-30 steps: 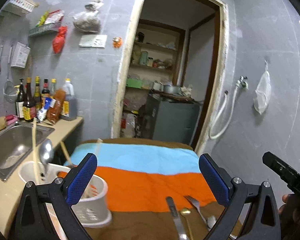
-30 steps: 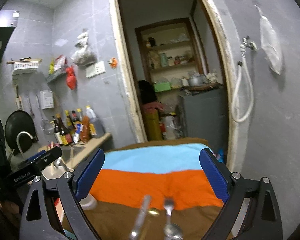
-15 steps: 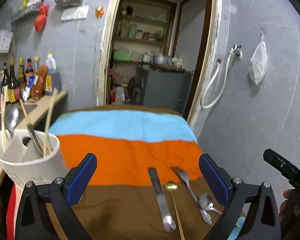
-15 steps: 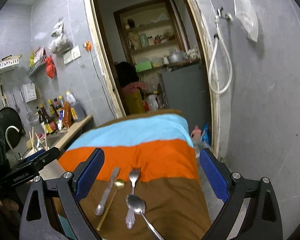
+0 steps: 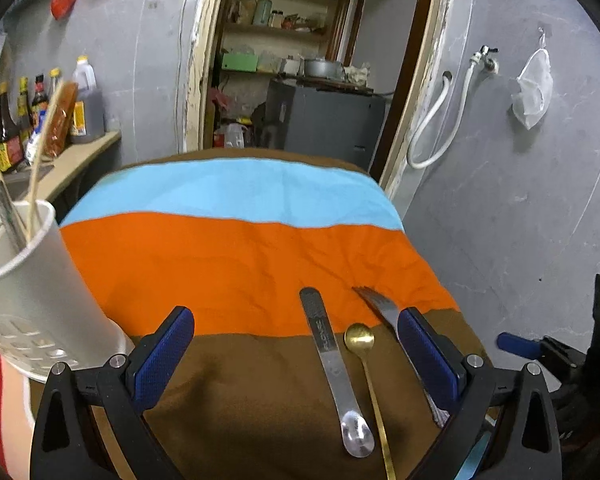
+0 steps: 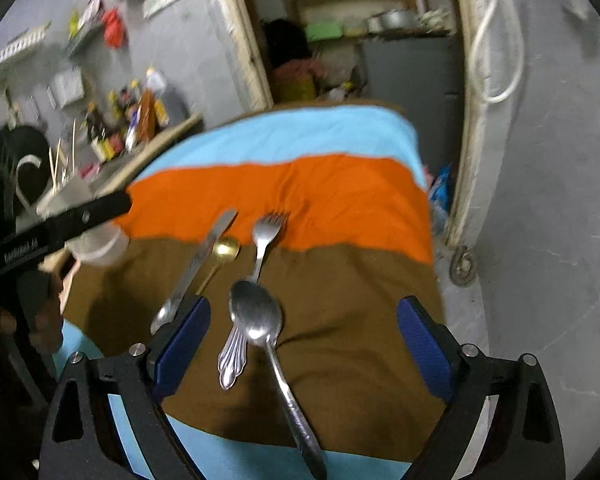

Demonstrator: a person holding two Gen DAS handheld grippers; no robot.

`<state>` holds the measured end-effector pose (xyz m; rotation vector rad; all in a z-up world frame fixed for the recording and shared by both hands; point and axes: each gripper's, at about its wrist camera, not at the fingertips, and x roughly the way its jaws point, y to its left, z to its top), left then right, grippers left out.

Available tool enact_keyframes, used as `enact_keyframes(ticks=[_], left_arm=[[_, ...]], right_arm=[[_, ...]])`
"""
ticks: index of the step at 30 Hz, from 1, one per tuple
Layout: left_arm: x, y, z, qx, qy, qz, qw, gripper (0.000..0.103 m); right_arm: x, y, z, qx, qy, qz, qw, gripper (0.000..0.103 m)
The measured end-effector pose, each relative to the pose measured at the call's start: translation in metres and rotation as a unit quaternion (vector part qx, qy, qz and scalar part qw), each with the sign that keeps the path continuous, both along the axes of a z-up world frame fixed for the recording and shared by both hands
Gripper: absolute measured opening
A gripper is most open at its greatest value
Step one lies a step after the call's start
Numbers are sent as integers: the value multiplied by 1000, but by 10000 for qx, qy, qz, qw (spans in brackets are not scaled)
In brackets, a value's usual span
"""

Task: Organize utensils
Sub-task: 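Move both tools back over the remaining utensils on the cloth, then grasp the patterned-handle knife with the left tool while the right tool grasps a steel spoon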

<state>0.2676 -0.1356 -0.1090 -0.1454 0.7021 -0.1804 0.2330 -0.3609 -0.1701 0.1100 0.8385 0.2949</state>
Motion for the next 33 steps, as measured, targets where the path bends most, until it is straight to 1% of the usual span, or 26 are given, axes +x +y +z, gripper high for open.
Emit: enact_keyframes(ticks=[1,2,3,4,5,7,9,10,12,14,16,17,18,21,24,26,28,29,32,33], left_arm=[[2,0,-3,-32,67,-35,10000,102],[6,0,-6,-60,132,-65,9999,99],[9,0,-10,-111,241,-114,9996,93],[12,-1,-13,-142,317,-140,9993,90],[16,-1,-18,-185,437,-178,9987,87],[23,-1,-27,-276,637,-227,9973,80],[31,0,-38,-438,877,-310,9947,71],[35,0,-43,-506,978,-348,9933,69],[40,0,-50,-617,1127,-419,9908,60],[44,-3,-56,-666,1241,-485,9888,56],[47,-5,-58,-653,1230,-531,9888,54],[49,-7,-59,-668,1243,-591,9882,50],[51,-10,-60,-714,1290,-660,9869,44],[58,-13,-62,-748,1335,-703,9857,35],[64,-13,-63,-837,1399,-708,9841,31],[68,-13,-64,-920,1454,-736,9823,31],[70,-14,-65,-943,1476,-755,9816,31],[71,-15,-65,-936,1481,-767,9815,31],[75,-16,-67,-939,1506,-794,9809,31],[76,-15,-67,-958,1523,-801,9804,31]], right_arm=[[2,4,-3,-14,52,90,9999,81],[3,6,-5,-36,97,162,9998,77],[5,10,-9,-62,144,241,9996,73],[7,12,-11,-75,167,285,9994,66],[9,15,-13,-91,194,347,9992,62],[13,21,-16,-111,220,432,9988,61],[16,23,-17,-123,203,481,9986,53],[18,23,-16,-139,189,500,9985,48],[22,23,-16,-107,184,538,9983,43],[24,19,-16,-84,189,572,9981,35],[29,16,-16,-18,221,630,9978,31],[31,14,-16,29,245,669,9975,31],[32,14,-17,72,263,724,9970,30],[37,12,-19,120,286,924,9952,31],[40,12,-20,116,299,1104,9934,30],[41,14,-20,95,321,1200,9922,20],[42,16,-20,77,332,1279,9912,12],[44,16,-19,77,331,1298,9910,10],[46,14,-15,306,302,1354,9899,4],[46,14,-14,300,275,1334,9902,3]])
